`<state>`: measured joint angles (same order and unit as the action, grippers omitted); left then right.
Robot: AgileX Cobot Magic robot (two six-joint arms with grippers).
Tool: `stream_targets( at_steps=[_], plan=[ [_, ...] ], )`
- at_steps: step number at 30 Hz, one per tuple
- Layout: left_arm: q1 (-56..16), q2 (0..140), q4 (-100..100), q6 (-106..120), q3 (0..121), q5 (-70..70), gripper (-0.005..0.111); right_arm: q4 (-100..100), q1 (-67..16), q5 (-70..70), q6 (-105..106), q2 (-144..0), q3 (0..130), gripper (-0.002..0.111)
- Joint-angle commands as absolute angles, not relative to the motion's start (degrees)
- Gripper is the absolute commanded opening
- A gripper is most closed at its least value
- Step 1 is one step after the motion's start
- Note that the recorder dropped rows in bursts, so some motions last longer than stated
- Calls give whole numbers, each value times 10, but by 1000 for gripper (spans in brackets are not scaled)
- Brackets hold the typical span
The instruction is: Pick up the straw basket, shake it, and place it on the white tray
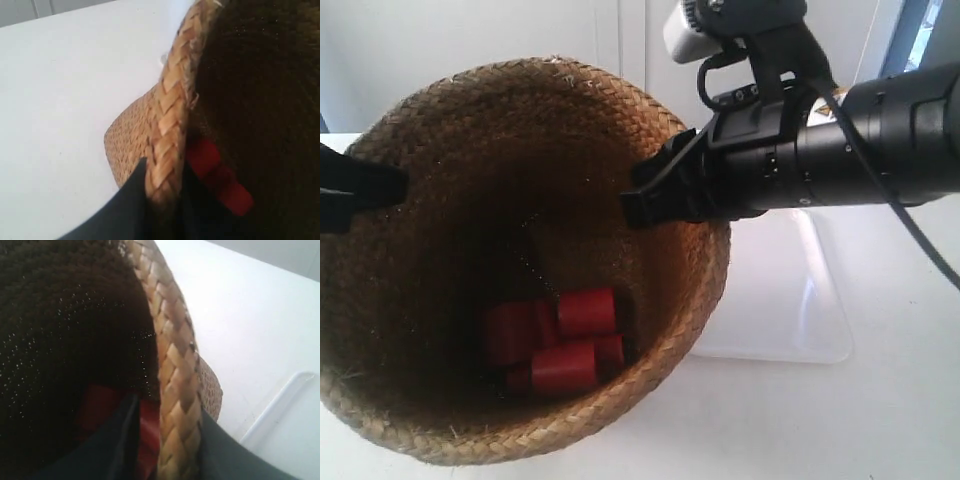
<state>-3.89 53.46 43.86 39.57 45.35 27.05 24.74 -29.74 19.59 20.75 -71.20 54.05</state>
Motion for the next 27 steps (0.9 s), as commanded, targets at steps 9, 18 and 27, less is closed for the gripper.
stream_targets(
  at_steps=[9, 18, 27],
  plan=[
    [-41, 526, 458, 405, 466, 291, 0, 255, -293, 167, 207, -704, 548, 0],
    [-42, 454, 499, 442, 541, 393, 0, 302, -321, 291, 265, -633, 633, 0],
    [-38, 527, 355, 307, 511, 325, 0, 259, -286, 199, 205, -694, 566, 0]
  ],
)
